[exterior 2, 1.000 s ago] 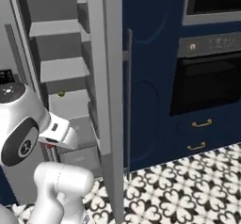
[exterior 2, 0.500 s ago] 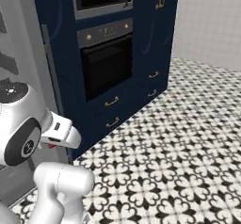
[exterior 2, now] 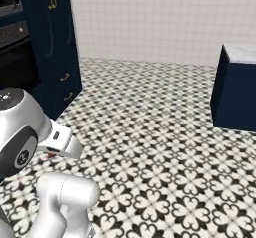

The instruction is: Take the strawberry from the fridge and place it on top of the pancake, located on the dining counter.

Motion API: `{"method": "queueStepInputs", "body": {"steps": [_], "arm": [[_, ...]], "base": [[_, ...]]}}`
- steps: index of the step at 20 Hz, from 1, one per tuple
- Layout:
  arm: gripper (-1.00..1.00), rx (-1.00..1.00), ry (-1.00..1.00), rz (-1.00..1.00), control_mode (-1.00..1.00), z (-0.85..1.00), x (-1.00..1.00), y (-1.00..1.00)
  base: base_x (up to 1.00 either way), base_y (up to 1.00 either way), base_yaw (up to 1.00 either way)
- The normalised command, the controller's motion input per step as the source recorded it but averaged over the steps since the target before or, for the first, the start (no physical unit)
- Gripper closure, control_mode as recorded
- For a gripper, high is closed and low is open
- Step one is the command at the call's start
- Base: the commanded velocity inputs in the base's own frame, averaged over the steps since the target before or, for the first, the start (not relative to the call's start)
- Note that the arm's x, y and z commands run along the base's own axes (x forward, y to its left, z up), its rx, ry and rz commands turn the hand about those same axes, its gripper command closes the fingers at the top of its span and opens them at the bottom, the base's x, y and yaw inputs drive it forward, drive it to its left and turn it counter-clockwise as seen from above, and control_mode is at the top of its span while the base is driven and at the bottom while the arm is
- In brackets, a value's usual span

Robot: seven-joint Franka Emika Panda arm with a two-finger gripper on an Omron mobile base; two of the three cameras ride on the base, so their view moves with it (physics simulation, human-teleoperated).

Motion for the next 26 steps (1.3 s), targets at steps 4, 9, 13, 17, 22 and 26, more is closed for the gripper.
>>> {"method": "queueStepInputs", "body": {"steps": [4,9,13,17,22,26], "arm": [[1.00,0.00,0.00,0.00,1.00,0.00,0.00,0.00],[1.00,0.00,0.00,0.00,1.00,0.00,0.00,0.00],[1.00,0.00,0.00,0.00,1.00,0.00,0.00,0.00],[1.00,0.00,0.00,0.00,1.00,0.00,0.00,0.00],[1.00,0.00,0.00,0.00,1.00,0.00,0.00,0.00],[1.00,0.00,0.00,0.00,1.00,0.00,0.00,0.00]], "base": [[0.92,-0.92,-0.30],[1.00,-0.44,0.01],[1.00,-0.15,0.07],[1.00,0.05,0.03],[1.00,0.33,0.05],[1.00,0.36,0.00]]}}
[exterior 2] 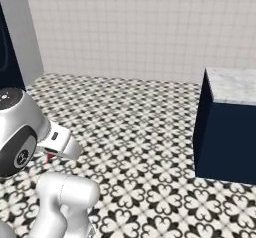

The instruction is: Take the strawberry from the fridge and place it on top of the pancake, located on the dining counter.

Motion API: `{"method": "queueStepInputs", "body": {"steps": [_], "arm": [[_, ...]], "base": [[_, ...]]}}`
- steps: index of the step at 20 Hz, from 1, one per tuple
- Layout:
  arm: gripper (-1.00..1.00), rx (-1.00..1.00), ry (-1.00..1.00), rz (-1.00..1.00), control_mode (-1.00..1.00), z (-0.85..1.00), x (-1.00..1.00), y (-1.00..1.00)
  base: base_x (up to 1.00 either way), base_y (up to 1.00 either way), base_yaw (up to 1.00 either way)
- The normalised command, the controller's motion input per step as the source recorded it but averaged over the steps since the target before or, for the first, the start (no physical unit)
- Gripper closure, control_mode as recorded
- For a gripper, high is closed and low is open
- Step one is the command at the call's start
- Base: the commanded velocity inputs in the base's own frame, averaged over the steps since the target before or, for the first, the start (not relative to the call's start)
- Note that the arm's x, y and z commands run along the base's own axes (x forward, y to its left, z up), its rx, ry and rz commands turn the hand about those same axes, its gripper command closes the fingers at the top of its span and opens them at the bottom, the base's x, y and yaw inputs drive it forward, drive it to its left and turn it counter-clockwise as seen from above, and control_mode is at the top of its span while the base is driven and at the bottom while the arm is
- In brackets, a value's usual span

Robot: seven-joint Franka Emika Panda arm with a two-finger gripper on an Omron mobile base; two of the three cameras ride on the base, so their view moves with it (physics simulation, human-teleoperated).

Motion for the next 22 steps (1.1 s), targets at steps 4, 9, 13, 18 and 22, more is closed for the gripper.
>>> {"method": "queueStepInputs", "body": {"steps": [4,9,13,18,22], "arm": [[1.00,0.00,0.00,0.00,1.00,0.00,0.00,0.00],[1.00,0.00,0.00,0.00,1.00,0.00,0.00,0.00],[1.00,0.00,0.00,0.00,1.00,0.00,0.00,0.00],[1.00,0.00,0.00,0.00,1.00,0.00,0.00,0.00],[1.00,0.00,0.00,0.00,1.00,0.00,0.00,0.00]], "base": [[1.00,0.39,0.00],[1.00,0.21,-0.01],[1.00,0.00,-0.02],[1.00,0.05,-0.02],[1.00,0.14,-0.06]]}}
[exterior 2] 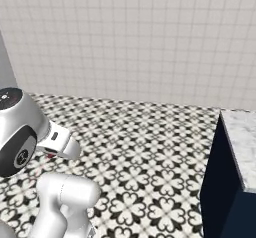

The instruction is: Take the strawberry from the fridge and place it on top of the pancake, located on the dining counter.

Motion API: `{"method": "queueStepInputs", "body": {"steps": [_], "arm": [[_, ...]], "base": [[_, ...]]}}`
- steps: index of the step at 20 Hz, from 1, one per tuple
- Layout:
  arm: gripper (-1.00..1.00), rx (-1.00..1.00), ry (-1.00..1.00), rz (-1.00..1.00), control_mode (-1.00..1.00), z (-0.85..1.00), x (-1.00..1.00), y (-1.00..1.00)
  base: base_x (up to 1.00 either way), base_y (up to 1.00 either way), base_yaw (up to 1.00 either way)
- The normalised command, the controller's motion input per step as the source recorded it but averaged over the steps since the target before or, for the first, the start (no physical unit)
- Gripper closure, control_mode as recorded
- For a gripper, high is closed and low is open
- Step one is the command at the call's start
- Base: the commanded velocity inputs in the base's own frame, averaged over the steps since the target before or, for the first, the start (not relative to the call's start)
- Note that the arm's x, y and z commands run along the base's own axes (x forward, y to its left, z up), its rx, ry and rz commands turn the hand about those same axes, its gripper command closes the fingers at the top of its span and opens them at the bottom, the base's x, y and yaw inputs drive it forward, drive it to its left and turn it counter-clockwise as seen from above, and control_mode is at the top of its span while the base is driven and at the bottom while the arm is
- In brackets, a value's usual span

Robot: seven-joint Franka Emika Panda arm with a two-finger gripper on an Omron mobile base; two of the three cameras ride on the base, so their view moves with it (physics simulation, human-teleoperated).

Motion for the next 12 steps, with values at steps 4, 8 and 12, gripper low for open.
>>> {"method": "queueStepInputs", "body": {"steps": [4,8,12], "arm": [[1.00,0.00,0.00,0.00,1.00,0.00,0.00,0.00],[1.00,0.00,0.00,0.00,1.00,0.00,0.00,0.00],[1.00,0.00,0.00,0.00,1.00,0.00,0.00,0.00]], "base": [[1.00,0.29,-0.15],[1.00,0.37,-0.25],[1.00,0.44,-0.30]]}}
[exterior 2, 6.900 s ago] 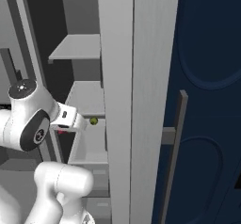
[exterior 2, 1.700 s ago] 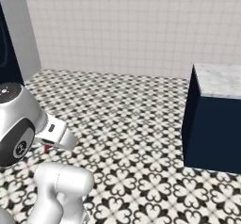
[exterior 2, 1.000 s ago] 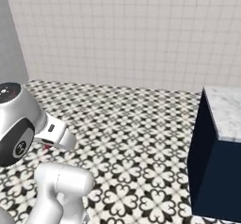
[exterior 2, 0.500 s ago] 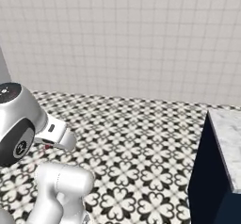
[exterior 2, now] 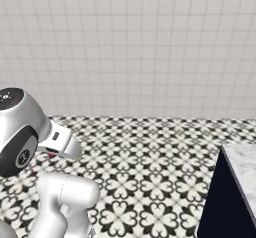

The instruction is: Take the strawberry from the fridge and place it on top of the pancake, located on the dining counter.

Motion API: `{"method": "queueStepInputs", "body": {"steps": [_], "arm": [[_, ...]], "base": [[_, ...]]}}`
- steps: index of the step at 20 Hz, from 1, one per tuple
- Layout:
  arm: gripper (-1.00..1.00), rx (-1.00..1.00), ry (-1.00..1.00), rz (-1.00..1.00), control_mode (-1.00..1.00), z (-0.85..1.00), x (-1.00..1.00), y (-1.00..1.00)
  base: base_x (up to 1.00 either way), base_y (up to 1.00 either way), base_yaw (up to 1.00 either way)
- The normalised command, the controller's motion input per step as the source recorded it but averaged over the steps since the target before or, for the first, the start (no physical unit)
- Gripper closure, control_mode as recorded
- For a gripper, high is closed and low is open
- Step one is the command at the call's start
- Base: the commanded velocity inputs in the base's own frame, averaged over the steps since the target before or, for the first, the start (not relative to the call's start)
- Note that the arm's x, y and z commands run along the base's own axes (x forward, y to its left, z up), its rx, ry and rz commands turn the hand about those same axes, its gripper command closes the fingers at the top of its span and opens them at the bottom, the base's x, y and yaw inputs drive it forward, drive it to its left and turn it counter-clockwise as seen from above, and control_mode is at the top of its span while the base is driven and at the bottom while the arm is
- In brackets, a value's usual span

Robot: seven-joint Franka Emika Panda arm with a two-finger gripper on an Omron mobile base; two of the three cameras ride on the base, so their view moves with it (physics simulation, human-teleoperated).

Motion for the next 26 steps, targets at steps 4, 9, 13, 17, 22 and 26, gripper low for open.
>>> {"method": "queueStepInputs", "body": {"steps": [4,9,13,17,22,26], "arm": [[1.00,0.00,0.00,0.00,1.00,0.00,0.00,0.00],[1.00,0.00,0.00,0.00,1.00,0.00,0.00,0.00],[1.00,0.00,0.00,0.00,1.00,0.00,0.00,0.00],[1.00,0.00,0.00,0.00,1.00,0.00,0.00,0.00],[1.00,0.00,0.00,0.00,1.00,0.00,0.00,0.00],[1.00,0.00,0.00,0.00,1.00,0.00,0.00,0.00]], "base": [[1.00,0.43,-0.32],[1.00,0.42,-0.34],[1.00,0.38,-0.44],[1.00,0.42,-0.58],[0.99,0.44,-0.66],[0.83,0.38,-0.65]]}}
